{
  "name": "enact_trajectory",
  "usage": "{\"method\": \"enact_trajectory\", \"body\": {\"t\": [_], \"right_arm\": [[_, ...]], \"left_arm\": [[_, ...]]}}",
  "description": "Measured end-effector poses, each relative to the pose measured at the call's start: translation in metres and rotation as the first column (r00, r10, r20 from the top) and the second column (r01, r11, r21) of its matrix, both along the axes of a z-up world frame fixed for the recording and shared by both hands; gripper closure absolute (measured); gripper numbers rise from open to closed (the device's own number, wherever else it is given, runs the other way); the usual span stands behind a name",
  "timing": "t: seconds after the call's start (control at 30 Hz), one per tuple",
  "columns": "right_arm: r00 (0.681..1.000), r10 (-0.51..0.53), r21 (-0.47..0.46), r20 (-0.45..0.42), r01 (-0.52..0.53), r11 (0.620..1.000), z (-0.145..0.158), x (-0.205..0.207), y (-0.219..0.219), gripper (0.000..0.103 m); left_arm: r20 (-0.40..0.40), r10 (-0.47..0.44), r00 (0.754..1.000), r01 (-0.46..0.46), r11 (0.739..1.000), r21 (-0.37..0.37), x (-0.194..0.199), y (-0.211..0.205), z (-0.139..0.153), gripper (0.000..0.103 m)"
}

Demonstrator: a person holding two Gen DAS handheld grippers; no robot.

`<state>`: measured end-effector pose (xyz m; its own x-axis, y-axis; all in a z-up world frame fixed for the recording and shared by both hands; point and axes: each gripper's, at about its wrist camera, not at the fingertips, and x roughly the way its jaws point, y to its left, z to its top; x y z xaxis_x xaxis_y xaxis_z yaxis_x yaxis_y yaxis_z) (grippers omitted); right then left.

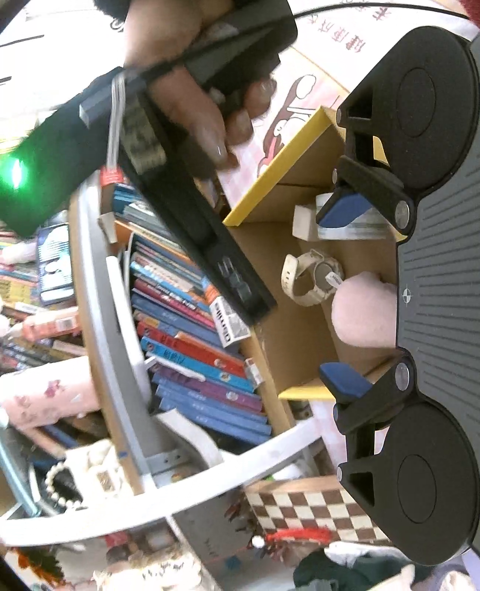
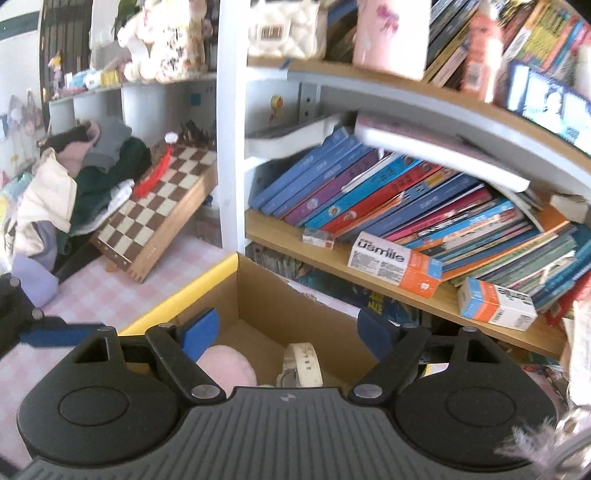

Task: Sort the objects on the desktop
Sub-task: 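Withdraw both tools from the box back toward the table objects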

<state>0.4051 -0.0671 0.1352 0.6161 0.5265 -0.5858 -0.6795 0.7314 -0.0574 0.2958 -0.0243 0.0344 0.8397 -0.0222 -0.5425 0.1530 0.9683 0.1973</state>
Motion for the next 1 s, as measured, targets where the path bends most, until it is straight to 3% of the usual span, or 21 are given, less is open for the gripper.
{"method": "enact_trajectory", "body": {"t": [0.27, 0.47, 0.7, 1.0], "right_arm": [[0.997, -0.07, 0.037, 0.014, 0.069, 0.997, 0.012, -0.049, -0.033, 0.019], [0.99, -0.138, 0.036, 0.002, 0.138, 0.99, 0.001, -0.09, -0.051, 0.019], [0.973, -0.232, 0.103, 0.022, 0.228, 0.968, -0.007, -0.147, -0.073, 0.019], [0.945, -0.327, 0.096, 0.016, 0.324, 0.941, -0.019, -0.213, -0.092, 0.017]], "left_arm": [[0.014, 0.038, 0.999, -0.037, 0.998, -0.051, -0.043, 0.023, 0.007, 0.02], [-0.003, 0.063, 0.998, -0.063, 0.996, -0.063, -0.073, 0.032, 0.002, 0.02], [0.008, 0.09, 0.996, -0.089, 0.993, -0.072, -0.111, 0.043, 0.002, 0.019], [-0.007, 0.122, 0.992, -0.122, 0.99, -0.069, -0.155, 0.053, -0.006, 0.014]]}}
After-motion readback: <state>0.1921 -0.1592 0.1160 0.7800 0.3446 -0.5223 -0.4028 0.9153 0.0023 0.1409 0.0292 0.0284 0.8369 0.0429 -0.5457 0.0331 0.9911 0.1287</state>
